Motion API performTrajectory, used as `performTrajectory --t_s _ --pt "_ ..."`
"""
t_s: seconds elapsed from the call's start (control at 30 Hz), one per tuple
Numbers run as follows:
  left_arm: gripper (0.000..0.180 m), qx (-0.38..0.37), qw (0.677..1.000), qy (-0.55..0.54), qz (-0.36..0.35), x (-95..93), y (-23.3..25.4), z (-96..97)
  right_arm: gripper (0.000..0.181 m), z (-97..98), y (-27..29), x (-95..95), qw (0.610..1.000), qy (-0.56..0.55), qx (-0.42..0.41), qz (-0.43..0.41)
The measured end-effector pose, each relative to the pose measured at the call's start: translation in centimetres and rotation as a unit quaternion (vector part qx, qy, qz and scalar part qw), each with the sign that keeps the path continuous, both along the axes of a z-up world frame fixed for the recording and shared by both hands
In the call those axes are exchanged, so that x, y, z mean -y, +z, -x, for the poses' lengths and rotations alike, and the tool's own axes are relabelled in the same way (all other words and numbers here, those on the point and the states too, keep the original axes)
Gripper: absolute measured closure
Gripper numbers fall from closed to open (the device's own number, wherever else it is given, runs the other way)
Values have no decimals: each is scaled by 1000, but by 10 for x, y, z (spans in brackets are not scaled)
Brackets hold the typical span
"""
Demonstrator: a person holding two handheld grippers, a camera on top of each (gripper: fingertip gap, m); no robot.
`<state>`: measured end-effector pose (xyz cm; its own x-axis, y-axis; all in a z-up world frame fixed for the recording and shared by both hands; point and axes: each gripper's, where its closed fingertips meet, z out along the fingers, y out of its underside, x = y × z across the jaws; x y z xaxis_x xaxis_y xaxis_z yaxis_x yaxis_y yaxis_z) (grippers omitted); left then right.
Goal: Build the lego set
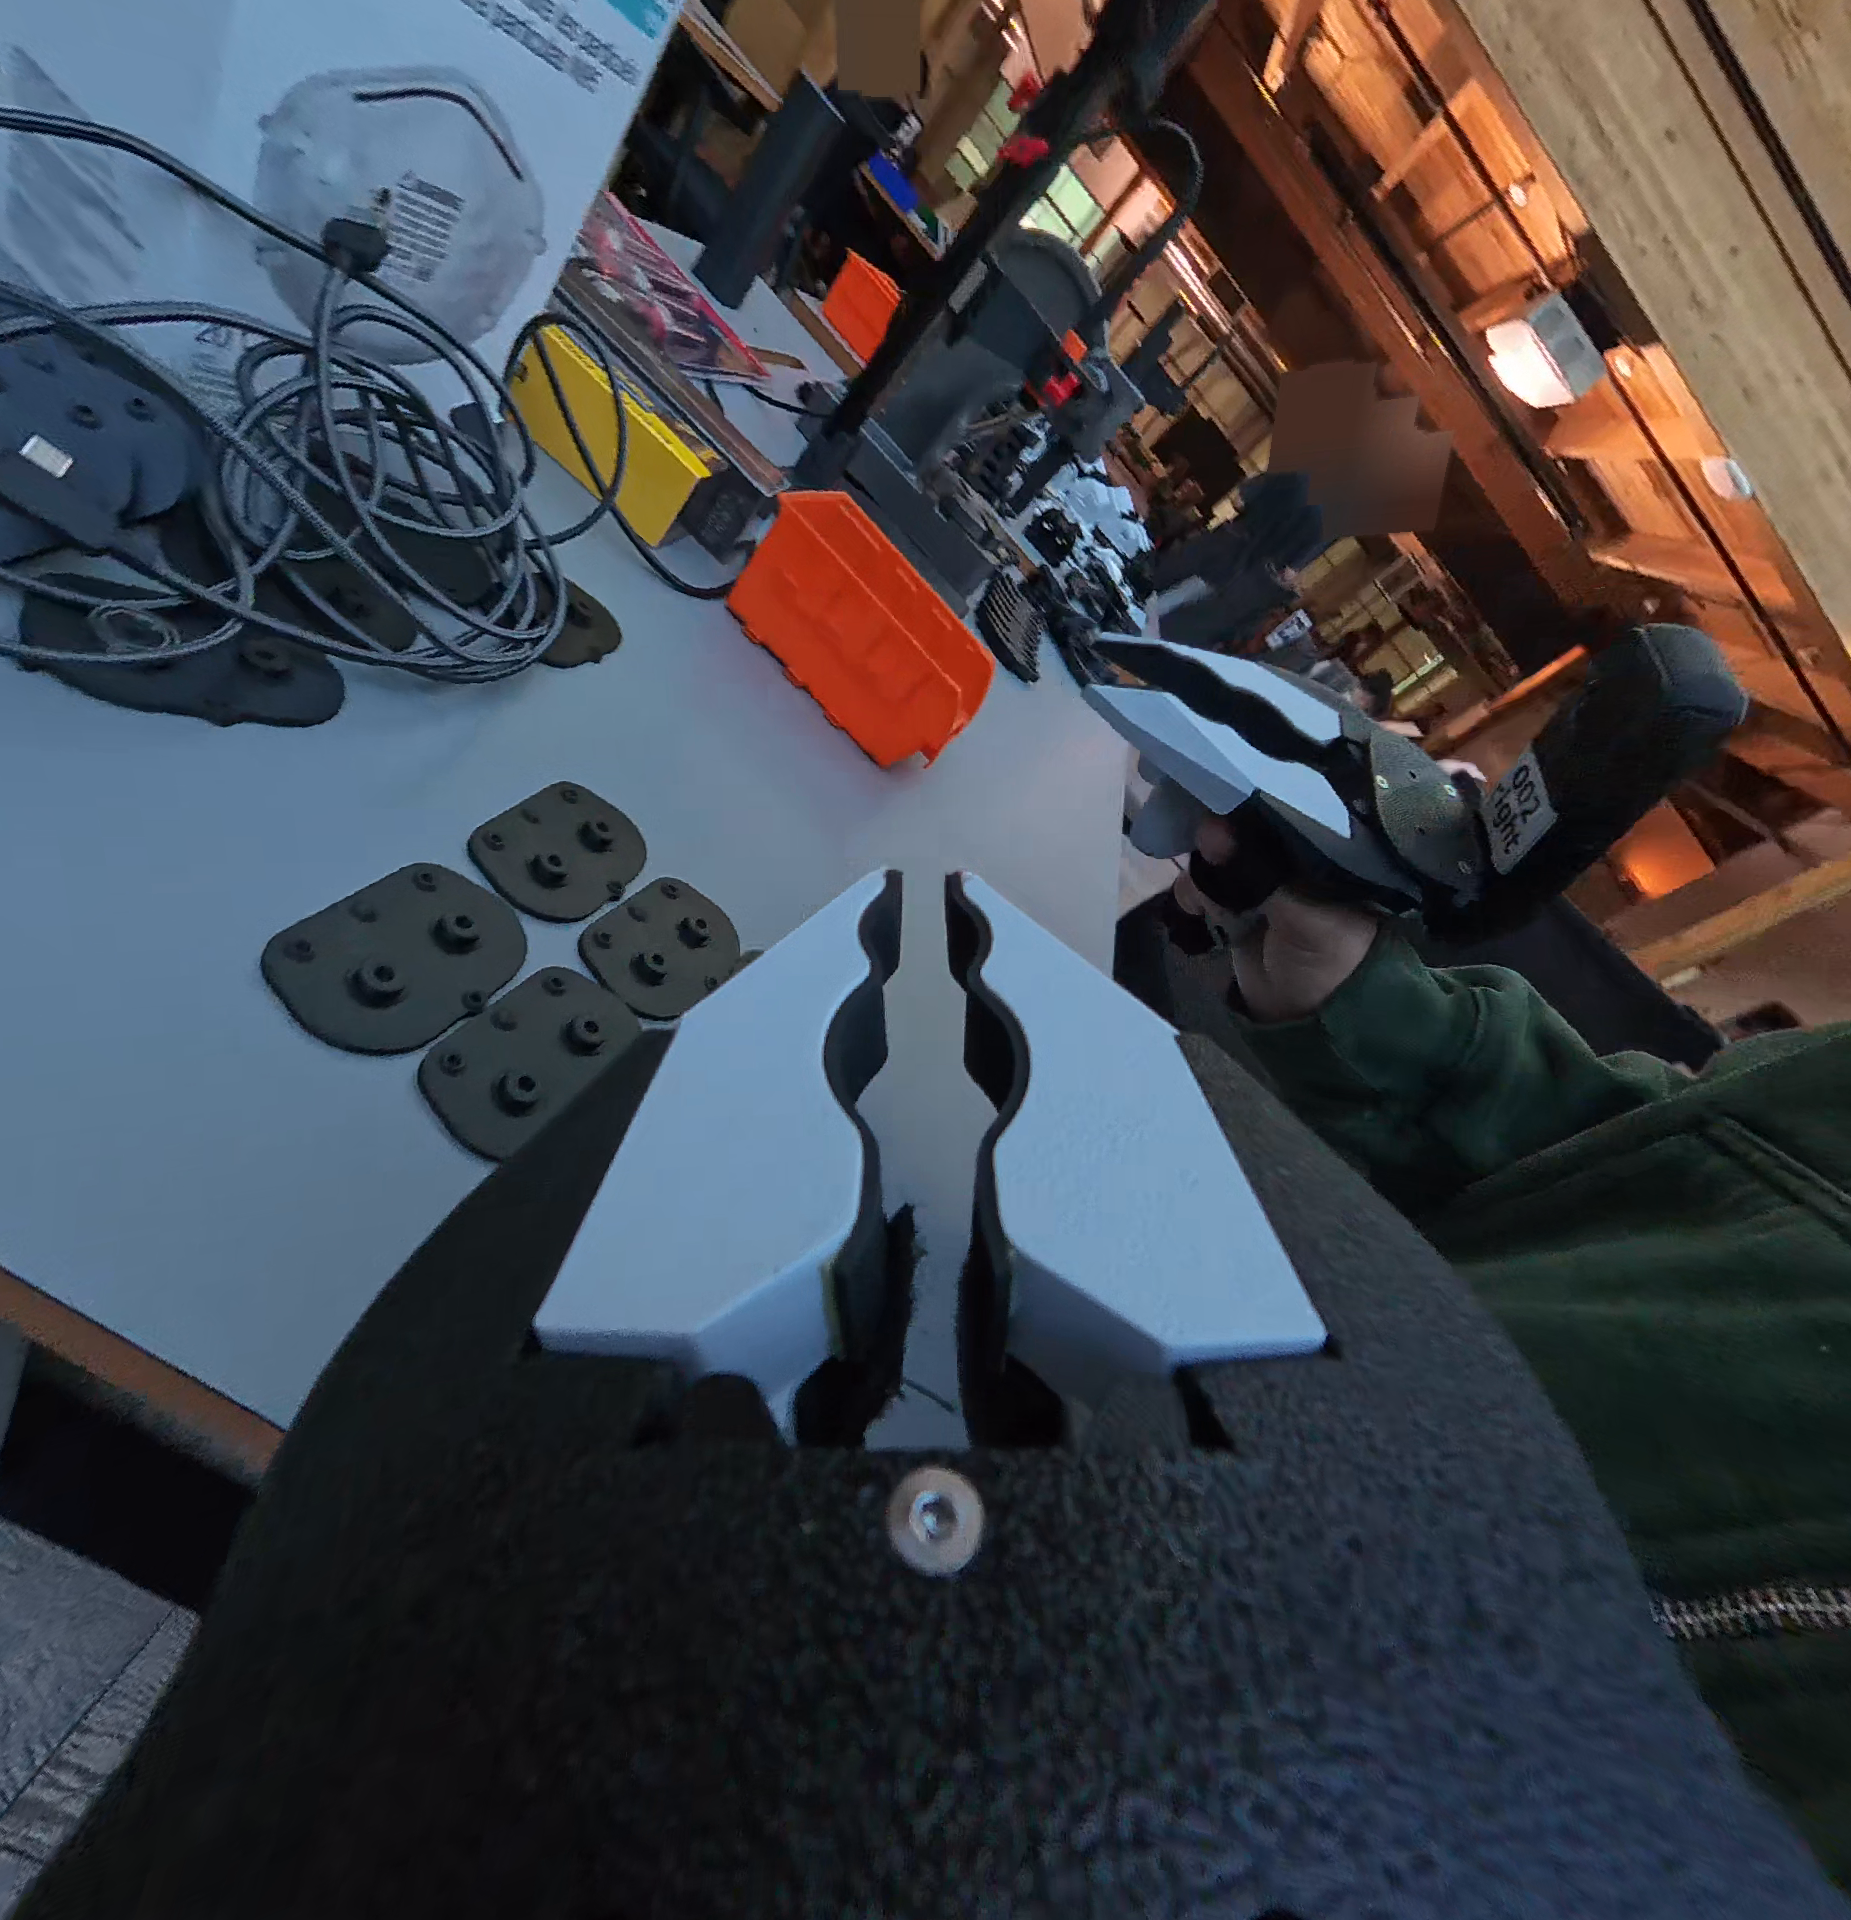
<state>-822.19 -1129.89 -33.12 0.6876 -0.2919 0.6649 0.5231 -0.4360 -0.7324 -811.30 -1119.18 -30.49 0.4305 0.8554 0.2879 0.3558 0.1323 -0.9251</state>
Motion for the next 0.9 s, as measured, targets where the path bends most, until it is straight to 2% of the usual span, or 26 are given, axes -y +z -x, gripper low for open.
performTrajectory --t_s 0.03,0.2,0.33,0.47,0.7,0.9 --pt "174 -5 1000 -19 -5 3 3 1 161 -4 2 5 999 -33 4 -11" --pt "174 -40 995 -84 -28 48 20 32 168 9 20 50 988 -150 5 -34" --pt "175 -77 993 -86 -40 90 23 83 170 52 33 101 983 -172 -3 -63" --pt "175 -65 994 -86 -26 128 22 122 154 81 39 133 975 -207 -37 -72" --pt "176 -86 993 -67 -41 151 31 172 138 132 50 151 980 -165 -61 -88" --pt "176 -107 988 -97 -52 112 26 198 111 157 51 122 980 -161 -104 -61"
